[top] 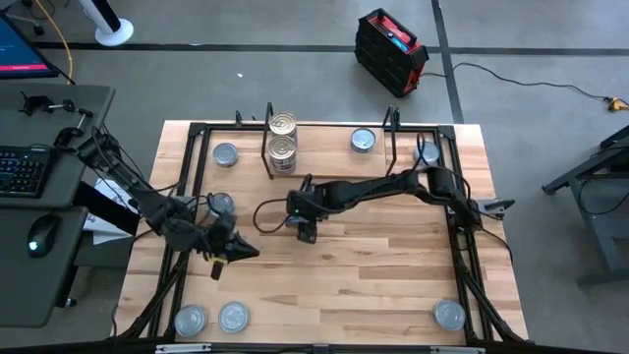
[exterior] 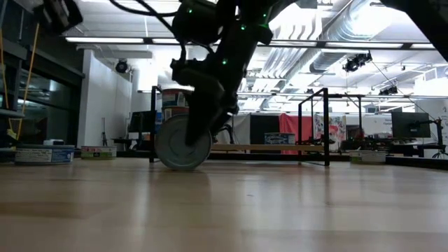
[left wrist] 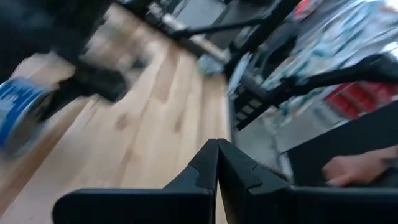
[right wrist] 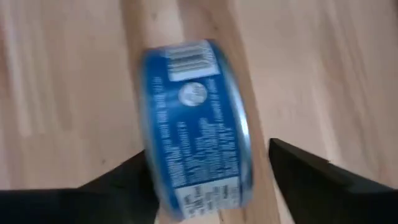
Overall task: Stack canned seafood by type on shelf
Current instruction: Stack the blue tuna can on top of the other blue tuna can on the shelf
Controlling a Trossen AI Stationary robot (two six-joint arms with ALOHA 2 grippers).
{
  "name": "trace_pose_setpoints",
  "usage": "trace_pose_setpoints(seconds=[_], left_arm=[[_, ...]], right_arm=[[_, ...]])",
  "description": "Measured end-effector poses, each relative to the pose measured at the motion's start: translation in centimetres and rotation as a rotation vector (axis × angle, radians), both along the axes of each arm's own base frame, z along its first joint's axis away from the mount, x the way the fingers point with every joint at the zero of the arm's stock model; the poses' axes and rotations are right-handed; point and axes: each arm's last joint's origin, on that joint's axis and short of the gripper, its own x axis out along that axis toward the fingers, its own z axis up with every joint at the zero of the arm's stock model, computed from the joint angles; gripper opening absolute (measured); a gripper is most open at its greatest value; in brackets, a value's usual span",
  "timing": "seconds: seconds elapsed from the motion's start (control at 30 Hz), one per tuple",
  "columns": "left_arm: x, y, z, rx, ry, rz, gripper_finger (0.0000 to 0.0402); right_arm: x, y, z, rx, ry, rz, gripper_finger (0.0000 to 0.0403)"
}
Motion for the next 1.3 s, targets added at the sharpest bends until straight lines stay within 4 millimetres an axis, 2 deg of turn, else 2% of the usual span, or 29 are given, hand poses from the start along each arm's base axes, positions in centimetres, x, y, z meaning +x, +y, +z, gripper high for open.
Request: trace_pose_setpoints(seconds=[0.1, 0.2, 0.3, 0.43, 0.6, 0.67, 0.83, 0.93, 1.03, 1.17, 1.3], left_arm=[[-0.3, 0.1, 1.7, -0.014, -0.067, -0.028, 0.0], [-1.0, 0.4, 3.2, 0.014, -0.133, -0.067, 0.0], [-1.9, 0.8, 4.4, 0.048, -0.195, -0.097, 0.0], [-3.2, 1.5, 5.5, 0.072, -0.258, -0.126, 0.0], [-4.6, 2.4, 5.7, 0.089, -0.262, -0.148, 0.0], [-4.9, 2.7, 5.7, 0.098, -0.252, -0.153, 0.0], [-5.1, 2.9, 5.5, 0.109, -0.237, -0.154, 0.0], [-5.0, 2.9, 5.5, 0.116, -0.234, -0.145, 0.0], [-4.9, 3.2, 5.5, 0.164, -0.24, -0.062, 0.0], [-4.5, 4.1, 5.8, 0.247, -0.264, 0.111, 0.0001], [-3.8, 5.0, 6.1, 0.267, -0.277, 0.249, 0.0001]], right_arm=[[0.0, 0.3, 0.1, -0.002, -0.002, -0.053, 0.0189], [0.0, 0.6, 2.1, 0.005, -0.016, -0.068, 0.0112], [-0.2, 1.0, 5.4, 0.009, -0.046, -0.065, 0.0111], [-1.5, 0.8, 8.8, -0.047, -0.022, -0.137, 0.0111], [-5.1, -0.8, 12.0, -0.142, 0.038, -0.345, 0.0111], [-6.9, -1.5, 12.7, -0.157, 0.053, -0.429, 0.0111], [-11.8, -2.5, 14.0, -0.144, -0.053, -0.655, 0.0111], [-14.5, -3.0, 14.6, -0.091, -0.212, -0.766, 0.0111], [-16.7, -4.0, 14.6, -0.003, -0.374, -0.875, 0.0111], [-17.7, -5.6, 13.7, 0.152, -0.668, -1.01, 0.0111], [-17.2, -5.6, 10.9, 0.314, -0.857, -1.056, 0.0111]])
